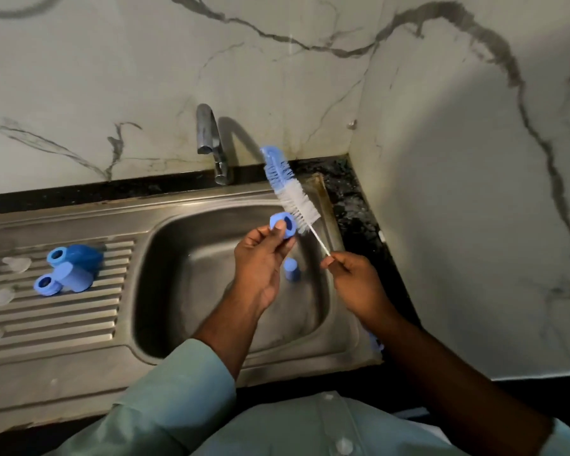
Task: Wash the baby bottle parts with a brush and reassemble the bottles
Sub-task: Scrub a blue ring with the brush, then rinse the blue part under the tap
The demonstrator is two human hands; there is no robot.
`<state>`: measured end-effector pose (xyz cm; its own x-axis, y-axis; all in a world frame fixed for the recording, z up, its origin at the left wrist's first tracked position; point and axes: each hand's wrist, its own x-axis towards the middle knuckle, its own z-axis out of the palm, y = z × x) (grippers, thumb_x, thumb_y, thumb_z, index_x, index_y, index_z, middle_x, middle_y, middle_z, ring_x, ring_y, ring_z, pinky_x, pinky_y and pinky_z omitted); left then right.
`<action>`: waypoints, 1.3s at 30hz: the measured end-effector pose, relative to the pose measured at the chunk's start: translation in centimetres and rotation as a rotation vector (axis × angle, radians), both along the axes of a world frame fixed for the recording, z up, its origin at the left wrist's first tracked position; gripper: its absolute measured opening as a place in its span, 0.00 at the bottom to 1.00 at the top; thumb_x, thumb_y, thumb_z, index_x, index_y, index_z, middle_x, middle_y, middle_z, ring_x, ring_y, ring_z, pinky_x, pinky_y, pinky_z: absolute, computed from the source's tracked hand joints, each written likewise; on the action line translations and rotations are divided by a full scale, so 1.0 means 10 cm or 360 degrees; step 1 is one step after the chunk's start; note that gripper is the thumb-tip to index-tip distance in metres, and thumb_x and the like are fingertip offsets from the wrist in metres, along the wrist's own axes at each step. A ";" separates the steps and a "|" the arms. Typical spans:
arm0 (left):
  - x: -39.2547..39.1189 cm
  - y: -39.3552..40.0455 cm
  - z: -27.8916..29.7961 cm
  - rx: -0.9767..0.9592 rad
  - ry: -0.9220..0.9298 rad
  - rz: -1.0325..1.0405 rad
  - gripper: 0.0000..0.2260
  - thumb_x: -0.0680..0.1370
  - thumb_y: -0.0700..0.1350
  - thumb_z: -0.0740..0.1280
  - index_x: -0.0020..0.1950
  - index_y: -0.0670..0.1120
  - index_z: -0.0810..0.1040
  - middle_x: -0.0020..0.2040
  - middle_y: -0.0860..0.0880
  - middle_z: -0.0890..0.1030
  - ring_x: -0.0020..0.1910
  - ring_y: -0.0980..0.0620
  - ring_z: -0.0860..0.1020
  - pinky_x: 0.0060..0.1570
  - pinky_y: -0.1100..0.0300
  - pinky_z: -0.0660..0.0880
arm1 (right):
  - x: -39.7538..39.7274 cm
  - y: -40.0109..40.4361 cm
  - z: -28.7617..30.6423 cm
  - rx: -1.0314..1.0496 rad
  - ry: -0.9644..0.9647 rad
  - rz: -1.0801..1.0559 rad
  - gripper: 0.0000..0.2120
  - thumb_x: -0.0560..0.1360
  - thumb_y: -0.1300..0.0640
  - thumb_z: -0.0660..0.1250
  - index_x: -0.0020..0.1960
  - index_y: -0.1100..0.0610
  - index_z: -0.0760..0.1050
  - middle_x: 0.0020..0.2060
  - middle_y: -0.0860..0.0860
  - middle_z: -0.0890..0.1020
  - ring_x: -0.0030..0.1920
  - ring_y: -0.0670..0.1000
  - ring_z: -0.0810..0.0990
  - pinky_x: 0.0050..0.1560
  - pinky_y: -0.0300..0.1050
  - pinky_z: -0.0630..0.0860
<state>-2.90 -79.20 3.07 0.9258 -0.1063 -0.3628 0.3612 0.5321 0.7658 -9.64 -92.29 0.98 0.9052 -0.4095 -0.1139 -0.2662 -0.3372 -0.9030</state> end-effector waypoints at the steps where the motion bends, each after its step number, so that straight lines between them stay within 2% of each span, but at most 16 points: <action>1: 0.03 -0.05 0.01 -0.0029 0.0030 -0.0010 0.05 0.78 0.36 0.67 0.42 0.41 0.77 0.35 0.47 0.83 0.37 0.53 0.82 0.53 0.56 0.79 | -0.06 -0.08 -0.07 -0.0064 -0.0025 -0.0050 0.08 0.77 0.63 0.64 0.44 0.62 0.81 0.33 0.46 0.81 0.33 0.38 0.75 0.38 0.32 0.69; 3: 0.06 -0.18 0.01 -0.0091 0.0134 -0.0068 0.03 0.79 0.37 0.66 0.45 0.41 0.78 0.36 0.47 0.83 0.37 0.52 0.82 0.46 0.59 0.81 | -0.17 -0.27 -0.21 -0.0222 -0.0033 -0.0167 0.07 0.77 0.61 0.65 0.47 0.61 0.82 0.40 0.55 0.84 0.41 0.46 0.78 0.42 0.37 0.69; 5: 0.06 -0.34 -0.01 -0.0128 0.0296 -0.0137 0.04 0.79 0.41 0.67 0.48 0.41 0.78 0.38 0.46 0.83 0.35 0.51 0.82 0.38 0.62 0.81 | -0.24 -0.45 -0.33 -0.0371 0.0080 -0.0261 0.09 0.78 0.59 0.64 0.45 0.62 0.81 0.40 0.58 0.84 0.42 0.53 0.80 0.39 0.41 0.67; 8: 0.04 -0.55 -0.07 -0.0049 0.0445 -0.0196 0.05 0.78 0.45 0.69 0.47 0.44 0.79 0.37 0.46 0.81 0.28 0.54 0.79 0.30 0.66 0.78 | -0.21 -0.61 -0.50 -0.0565 0.0331 -0.0295 0.10 0.77 0.61 0.64 0.44 0.66 0.80 0.43 0.63 0.82 0.44 0.63 0.80 0.41 0.47 0.71; 13: -0.01 -0.72 -0.13 0.0016 0.0476 -0.0241 0.05 0.78 0.46 0.69 0.44 0.46 0.79 0.35 0.48 0.80 0.30 0.54 0.76 0.31 0.65 0.76 | -0.11 -0.70 -0.63 -0.0954 0.0391 -0.0250 0.06 0.71 0.69 0.64 0.39 0.69 0.79 0.39 0.67 0.79 0.40 0.66 0.78 0.40 0.52 0.73; 16: -0.01 -0.65 -0.14 0.0052 0.0472 -0.0288 0.08 0.80 0.48 0.67 0.44 0.45 0.79 0.35 0.48 0.80 0.31 0.53 0.76 0.33 0.64 0.76 | -0.09 -0.68 -0.63 -0.1208 0.0523 -0.0090 0.03 0.69 0.68 0.67 0.38 0.67 0.79 0.38 0.64 0.79 0.40 0.64 0.79 0.40 0.51 0.76; 18: 0.01 -0.55 -0.16 0.0107 0.0483 -0.0314 0.09 0.80 0.48 0.66 0.46 0.44 0.79 0.39 0.47 0.80 0.34 0.52 0.76 0.35 0.63 0.76 | -0.08 -0.69 -0.64 -0.1340 0.0587 -0.0056 0.03 0.64 0.68 0.72 0.35 0.65 0.78 0.34 0.62 0.79 0.35 0.62 0.79 0.36 0.49 0.77; 19: 0.03 -0.49 -0.18 0.0128 0.0488 -0.0313 0.08 0.80 0.48 0.66 0.48 0.44 0.78 0.40 0.46 0.80 0.35 0.52 0.77 0.35 0.63 0.77 | -0.07 -0.70 -0.64 -0.1395 0.0594 -0.0057 0.05 0.63 0.68 0.73 0.36 0.65 0.77 0.33 0.61 0.79 0.35 0.62 0.80 0.35 0.48 0.77; 21: 0.07 -0.37 -0.21 0.0150 0.0494 -0.0292 0.08 0.79 0.48 0.68 0.51 0.43 0.77 0.42 0.44 0.80 0.37 0.51 0.79 0.35 0.62 0.79 | -0.06 -0.70 -0.63 -0.1468 0.0600 -0.0057 0.04 0.68 0.67 0.70 0.42 0.64 0.78 0.39 0.60 0.81 0.41 0.62 0.80 0.41 0.49 0.77; 25: 0.16 -0.09 -0.26 0.0160 0.0495 -0.0256 0.08 0.79 0.48 0.68 0.51 0.43 0.76 0.43 0.43 0.80 0.39 0.49 0.79 0.36 0.62 0.80 | -0.02 -0.72 -0.63 -0.1461 0.0662 -0.0057 0.09 0.77 0.62 0.62 0.54 0.63 0.76 0.51 0.59 0.79 0.53 0.60 0.78 0.52 0.50 0.73; 29: 0.26 0.14 -0.26 0.0138 0.0535 -0.0235 0.08 0.79 0.47 0.68 0.53 0.43 0.75 0.47 0.41 0.79 0.42 0.47 0.80 0.36 0.61 0.81 | 0.03 -0.69 -0.58 -0.1397 0.0690 -0.0141 0.12 0.75 0.57 0.67 0.54 0.64 0.76 0.50 0.62 0.79 0.53 0.63 0.77 0.53 0.52 0.72; 31: 0.31 0.25 -0.26 0.0074 0.0524 -0.0198 0.07 0.80 0.43 0.66 0.56 0.43 0.74 0.50 0.40 0.79 0.46 0.44 0.80 0.40 0.56 0.82 | 0.11 -0.58 -0.56 -0.1403 0.0625 -0.0141 0.14 0.73 0.57 0.68 0.53 0.65 0.76 0.50 0.64 0.78 0.51 0.65 0.76 0.52 0.54 0.72; 33: 0.39 0.37 -0.24 -0.0033 0.0508 -0.0129 0.12 0.81 0.38 0.64 0.64 0.46 0.73 0.55 0.39 0.78 0.53 0.39 0.79 0.48 0.50 0.81 | 0.27 -0.37 -0.52 -0.1375 0.0450 -0.0018 0.12 0.72 0.58 0.68 0.51 0.66 0.77 0.49 0.65 0.78 0.49 0.66 0.77 0.50 0.55 0.73; 35: 0.50 0.50 -0.23 -0.0026 0.0478 -0.0113 0.13 0.82 0.37 0.61 0.65 0.46 0.74 0.56 0.40 0.77 0.59 0.38 0.77 0.56 0.48 0.77 | 0.50 -0.08 -0.45 -0.1264 0.0255 0.0199 0.11 0.73 0.57 0.68 0.50 0.65 0.78 0.48 0.64 0.78 0.49 0.65 0.77 0.51 0.53 0.74; 37: 0.62 0.60 -0.24 -0.0011 0.0471 -0.0089 0.09 0.83 0.40 0.60 0.61 0.43 0.75 0.57 0.39 0.76 0.58 0.39 0.77 0.56 0.49 0.77 | 0.80 0.24 -0.34 -0.1011 0.0164 0.0417 0.14 0.76 0.56 0.66 0.57 0.63 0.79 0.54 0.62 0.79 0.56 0.62 0.76 0.59 0.49 0.71; 39: 0.76 0.72 -0.25 0.0018 0.0503 -0.0025 0.10 0.82 0.47 0.62 0.56 0.42 0.76 0.55 0.39 0.78 0.51 0.43 0.80 0.49 0.53 0.79 | 1.19 0.57 -0.22 -0.0775 0.0087 0.0544 0.17 0.77 0.57 0.65 0.64 0.61 0.76 0.61 0.60 0.78 0.62 0.58 0.75 0.65 0.44 0.66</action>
<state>4.67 -72.01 0.53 0.7652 -0.1139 -0.6337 0.5904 0.5166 0.6201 2.21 -86.62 -1.27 0.9930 -0.1126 -0.0364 -0.1113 -0.7839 -0.6108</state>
